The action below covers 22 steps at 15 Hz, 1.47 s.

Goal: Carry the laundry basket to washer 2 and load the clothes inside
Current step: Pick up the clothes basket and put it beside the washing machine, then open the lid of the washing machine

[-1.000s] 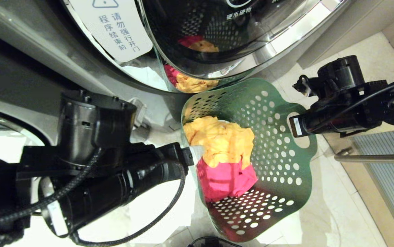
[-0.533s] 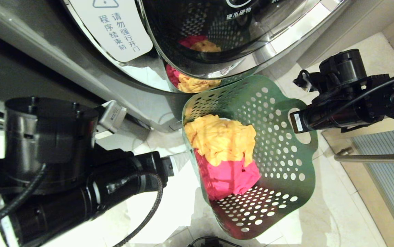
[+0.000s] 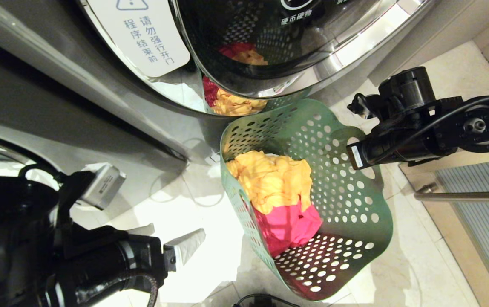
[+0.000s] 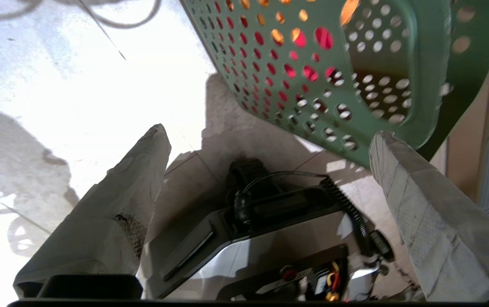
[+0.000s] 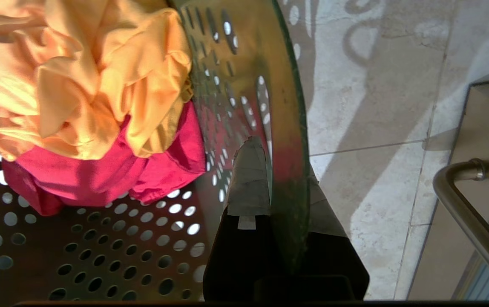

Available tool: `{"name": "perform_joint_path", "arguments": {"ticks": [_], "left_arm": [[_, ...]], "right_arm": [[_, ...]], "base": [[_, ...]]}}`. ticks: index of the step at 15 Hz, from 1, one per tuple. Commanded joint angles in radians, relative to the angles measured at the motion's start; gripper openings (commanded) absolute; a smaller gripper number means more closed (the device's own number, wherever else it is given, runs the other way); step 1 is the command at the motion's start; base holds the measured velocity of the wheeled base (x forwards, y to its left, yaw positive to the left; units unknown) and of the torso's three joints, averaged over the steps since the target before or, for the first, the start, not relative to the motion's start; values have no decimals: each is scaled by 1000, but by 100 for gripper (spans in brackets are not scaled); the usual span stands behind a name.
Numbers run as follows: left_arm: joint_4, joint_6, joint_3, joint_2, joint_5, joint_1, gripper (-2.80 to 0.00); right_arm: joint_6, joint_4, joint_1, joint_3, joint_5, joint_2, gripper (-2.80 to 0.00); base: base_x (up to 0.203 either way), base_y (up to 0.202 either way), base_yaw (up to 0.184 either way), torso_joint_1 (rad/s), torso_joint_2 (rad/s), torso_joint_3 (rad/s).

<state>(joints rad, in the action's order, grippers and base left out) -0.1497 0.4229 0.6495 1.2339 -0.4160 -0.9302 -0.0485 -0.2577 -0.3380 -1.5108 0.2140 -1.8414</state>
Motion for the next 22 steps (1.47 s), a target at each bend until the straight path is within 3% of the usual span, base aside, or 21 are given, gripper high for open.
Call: {"name": "perform_joint_path", "arguments": {"ticks": [1, 3, 4, 8, 11, 15, 19, 22], "left_arm": [[0, -12, -15, -16, -3, 1, 0], [-2, -29, -22, -17, -18, 1, 0], [-2, -30, -23, -19, -18, 1, 0], [-2, -30, -24, -12, -18, 1, 0], [1, -32, -31, -10, -18, 1, 0], [25, -33, -45, -15, -36, 6, 0], [25, -32, -57, -52, -41, 50, 0], [30, -60, -85, -91, -59, 74, 0]], "right_arm": [[-1, -3, -11, 2, 1, -9, -280], [-4, -3, -12, -7, 2, -16, -280], [-16, -2, -10, -10, 3, -18, 0], [-42, 21, 4, -12, 4, -13, 0], [-103, 21, 66, -10, 4, 2, 0], [-120, 17, 104, -3, -8, 85, 0], [-119, 17, 84, 45, -17, 196, 0], [-119, 17, 13, 128, -11, 300, 0]], "base": [[0, 0, 0, 0, 0, 0], [0, 0, 0, 0, 0, 0], [0, 0, 0, 0, 0, 0], [0, 0, 0, 0, 0, 0], [0, 0, 0, 0, 0, 0], [0, 0, 0, 0, 0, 0], [0, 0, 0, 0, 0, 0], [0, 0, 0, 0, 0, 0]]}}
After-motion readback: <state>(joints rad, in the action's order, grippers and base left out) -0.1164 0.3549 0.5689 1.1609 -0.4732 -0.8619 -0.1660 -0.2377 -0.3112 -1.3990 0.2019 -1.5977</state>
